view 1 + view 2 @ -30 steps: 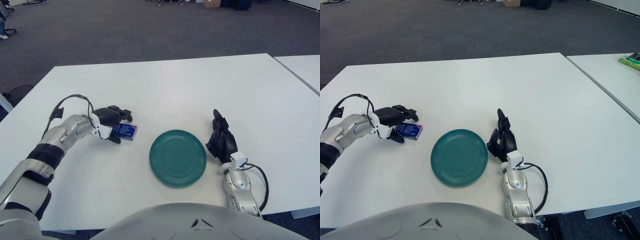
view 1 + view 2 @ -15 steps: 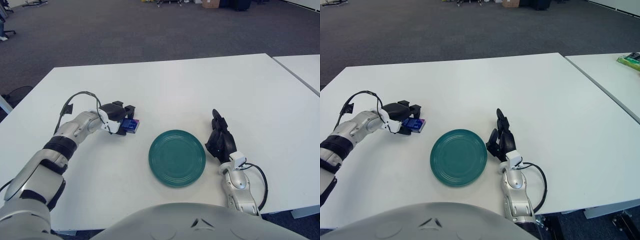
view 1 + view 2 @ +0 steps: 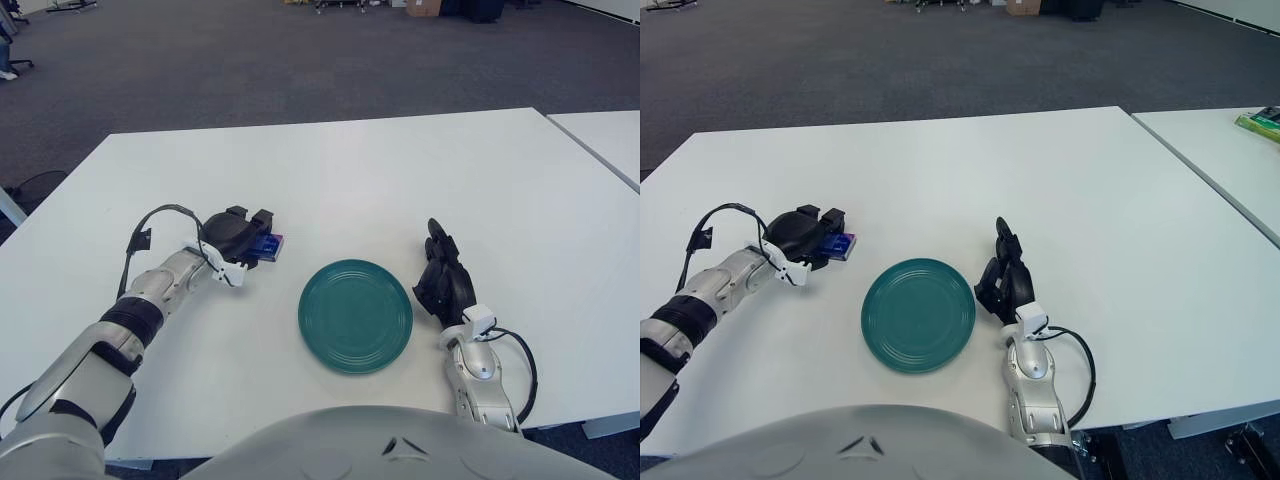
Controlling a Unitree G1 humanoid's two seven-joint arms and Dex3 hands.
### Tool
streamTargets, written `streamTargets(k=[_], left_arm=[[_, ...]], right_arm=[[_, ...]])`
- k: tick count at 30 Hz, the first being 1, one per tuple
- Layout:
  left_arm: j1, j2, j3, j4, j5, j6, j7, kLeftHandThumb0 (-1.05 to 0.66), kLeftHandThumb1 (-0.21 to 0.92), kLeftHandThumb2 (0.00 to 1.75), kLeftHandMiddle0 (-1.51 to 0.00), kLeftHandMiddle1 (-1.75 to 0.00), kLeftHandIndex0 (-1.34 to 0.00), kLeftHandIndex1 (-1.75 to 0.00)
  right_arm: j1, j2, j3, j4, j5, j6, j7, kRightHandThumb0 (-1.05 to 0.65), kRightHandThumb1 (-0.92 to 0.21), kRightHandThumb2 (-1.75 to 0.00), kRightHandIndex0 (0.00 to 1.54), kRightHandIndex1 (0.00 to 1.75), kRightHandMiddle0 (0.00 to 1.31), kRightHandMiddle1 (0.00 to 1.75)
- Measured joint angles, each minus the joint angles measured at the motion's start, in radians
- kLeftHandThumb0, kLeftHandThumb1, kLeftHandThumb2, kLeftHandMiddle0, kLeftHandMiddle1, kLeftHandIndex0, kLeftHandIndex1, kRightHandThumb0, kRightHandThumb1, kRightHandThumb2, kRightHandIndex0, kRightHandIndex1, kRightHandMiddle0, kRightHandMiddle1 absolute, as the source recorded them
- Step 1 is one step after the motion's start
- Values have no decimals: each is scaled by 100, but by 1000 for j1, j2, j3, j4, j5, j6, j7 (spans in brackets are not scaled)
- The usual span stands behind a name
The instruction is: Put the gum into the plate.
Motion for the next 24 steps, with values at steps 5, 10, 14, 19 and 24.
streamTargets(k=[5,10,14,19,24], left_arm=[[-2,-3,-6,24,-1,-16,42,-50,22,143,-107,-175,-68,-175],[-3,-8,-7,35,-2,-27,75,-50,22,143,-109,-175,-68,-175],[-4,-12,-8,41,-2,-31,96,-50,23,142,-111,-175,-67,-175],[0,-11,-4,32,-6,-36,115,-50,23,142,-112,-175,-67,-175],[44,15,38,-56,-61,-61,67,-50,23,142,-112,-175,-68,-175]], right_arm=[[-4,18,-13,14,12,-20,-4,-69,-92,-99,12,2,0,29],[-10,27,-19,25,15,-30,-12,-67,-92,-98,13,2,0,33],[-17,32,-23,32,15,-33,-18,-67,-92,-98,15,2,0,35],[-18,37,-27,35,14,-38,-22,-67,-92,-97,15,2,0,36],[-19,41,-27,36,14,-45,-27,-67,-92,-97,16,2,0,37]])
